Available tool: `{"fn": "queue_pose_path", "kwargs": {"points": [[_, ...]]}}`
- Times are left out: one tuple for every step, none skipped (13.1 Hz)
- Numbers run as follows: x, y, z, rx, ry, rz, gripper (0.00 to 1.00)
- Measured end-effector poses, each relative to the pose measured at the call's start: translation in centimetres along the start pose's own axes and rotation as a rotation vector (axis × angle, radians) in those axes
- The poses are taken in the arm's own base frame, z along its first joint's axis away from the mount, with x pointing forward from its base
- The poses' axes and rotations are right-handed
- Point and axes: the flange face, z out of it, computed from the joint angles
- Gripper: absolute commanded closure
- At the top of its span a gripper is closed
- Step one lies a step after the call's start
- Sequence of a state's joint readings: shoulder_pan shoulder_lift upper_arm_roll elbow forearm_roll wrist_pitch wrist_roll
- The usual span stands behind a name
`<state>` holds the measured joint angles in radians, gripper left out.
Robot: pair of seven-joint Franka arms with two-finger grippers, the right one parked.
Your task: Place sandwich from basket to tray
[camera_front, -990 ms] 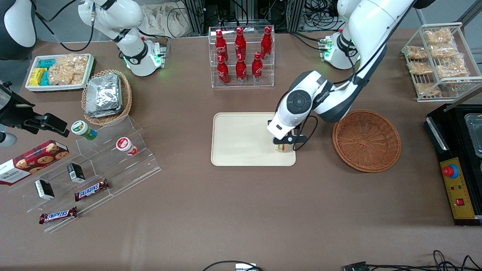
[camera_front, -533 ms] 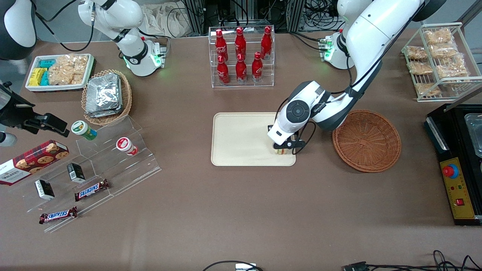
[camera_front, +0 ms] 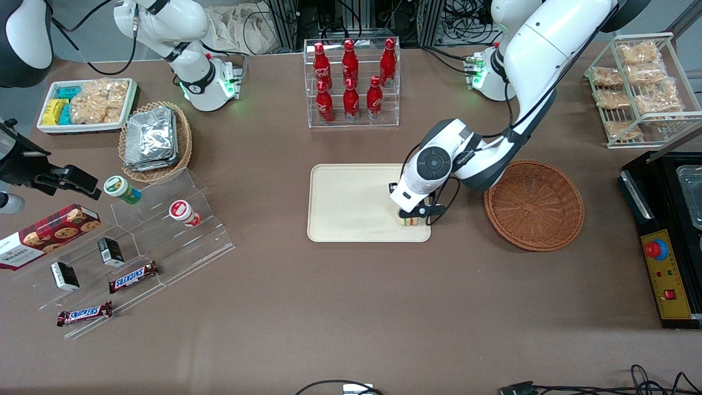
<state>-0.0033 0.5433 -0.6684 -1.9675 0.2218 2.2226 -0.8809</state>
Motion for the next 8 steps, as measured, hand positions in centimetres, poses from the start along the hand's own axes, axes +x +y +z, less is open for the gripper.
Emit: {"fn": "queue_pose_path", "kwargs": {"points": [[0.1,0.0,-0.5,-0.002,0.010,-0.008,0.00],[0.2,0.0,-1.4,0.003,0.022,-0.014,0.00],[0.2,-0.2,-2.9,0.021,0.033,-0.022,0.00],[0.2,-0.4,-5.3,0.047,0.049,-0.033,0.00],[0.0,-0.7,-8.2,0.071,0.074,-0.043,0.00],[-0.5,-1.0,-11.5,0.091,0.102,-0.054,0.00],[-1.4,-1.3,-14.5,0.108,0.122,-0.069,0.00],[-2.4,-1.8,-17.2,0.121,0.137,-0.089,0.00]]}}
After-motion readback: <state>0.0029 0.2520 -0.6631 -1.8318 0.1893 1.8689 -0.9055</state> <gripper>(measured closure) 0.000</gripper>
